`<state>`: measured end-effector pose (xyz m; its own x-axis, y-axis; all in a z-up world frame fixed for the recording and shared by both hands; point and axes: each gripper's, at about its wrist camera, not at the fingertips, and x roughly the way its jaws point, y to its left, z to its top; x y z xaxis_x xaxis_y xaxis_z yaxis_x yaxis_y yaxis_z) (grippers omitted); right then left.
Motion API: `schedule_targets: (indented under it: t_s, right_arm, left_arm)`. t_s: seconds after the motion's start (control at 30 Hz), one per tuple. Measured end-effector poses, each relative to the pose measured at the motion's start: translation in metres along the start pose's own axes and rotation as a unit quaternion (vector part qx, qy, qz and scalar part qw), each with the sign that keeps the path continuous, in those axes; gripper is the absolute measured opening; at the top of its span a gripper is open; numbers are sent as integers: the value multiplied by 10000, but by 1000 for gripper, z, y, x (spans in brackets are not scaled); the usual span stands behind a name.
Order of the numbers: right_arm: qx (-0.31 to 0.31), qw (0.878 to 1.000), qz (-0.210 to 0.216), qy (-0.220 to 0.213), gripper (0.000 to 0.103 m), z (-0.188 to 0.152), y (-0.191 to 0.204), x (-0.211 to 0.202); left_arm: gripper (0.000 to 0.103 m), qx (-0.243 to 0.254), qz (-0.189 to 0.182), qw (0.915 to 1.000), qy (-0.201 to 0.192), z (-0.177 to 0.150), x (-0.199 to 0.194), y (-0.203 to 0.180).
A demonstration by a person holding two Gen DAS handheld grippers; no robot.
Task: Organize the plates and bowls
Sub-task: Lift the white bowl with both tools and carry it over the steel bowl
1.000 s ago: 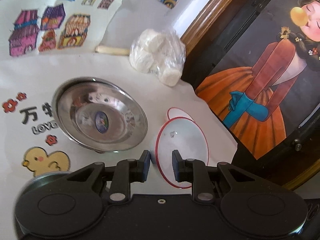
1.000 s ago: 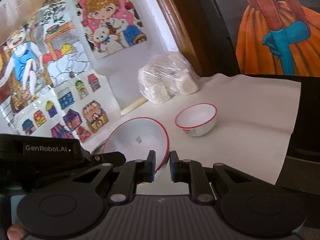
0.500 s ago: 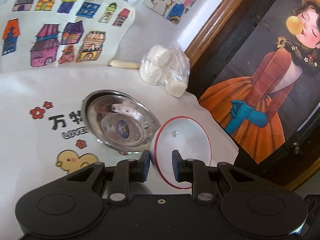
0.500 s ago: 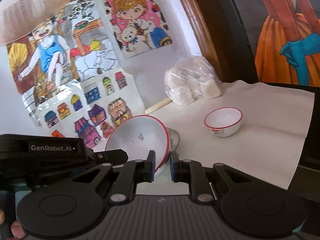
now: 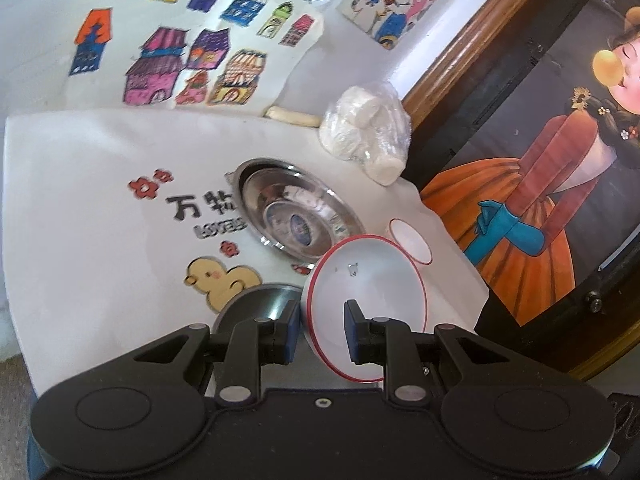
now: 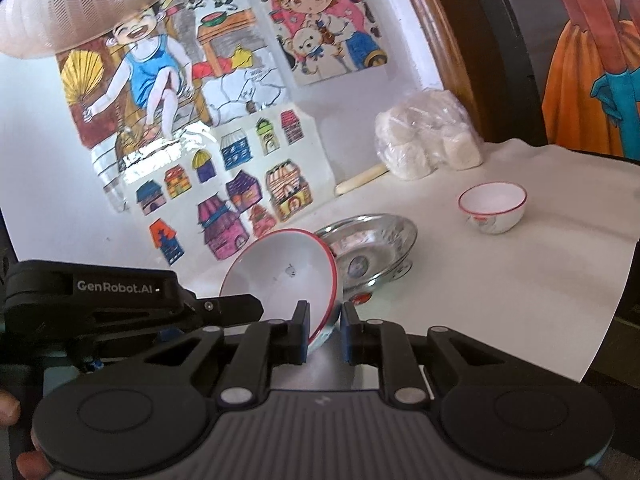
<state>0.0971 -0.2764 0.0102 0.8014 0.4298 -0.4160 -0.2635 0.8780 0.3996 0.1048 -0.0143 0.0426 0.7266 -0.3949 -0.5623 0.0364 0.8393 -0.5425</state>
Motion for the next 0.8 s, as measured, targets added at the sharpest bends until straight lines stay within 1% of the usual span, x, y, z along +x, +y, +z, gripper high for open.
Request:
schedule_targets:
  t_s: [0.23,0.47,0.8]
  right_arm:
    - [23,9997,58,240,18,-10,5,-2]
    - [51,9987,89,489,21,-15,8,5]
    - [95,9980,58,627,22,-15,9,10]
  left_arm:
    - [24,-46,150,9997,170,-10,-3,10]
    - [24,-74,324,9991,278,-13,-1,16]
    - [25,-131,378,9982,441,-13,5,18]
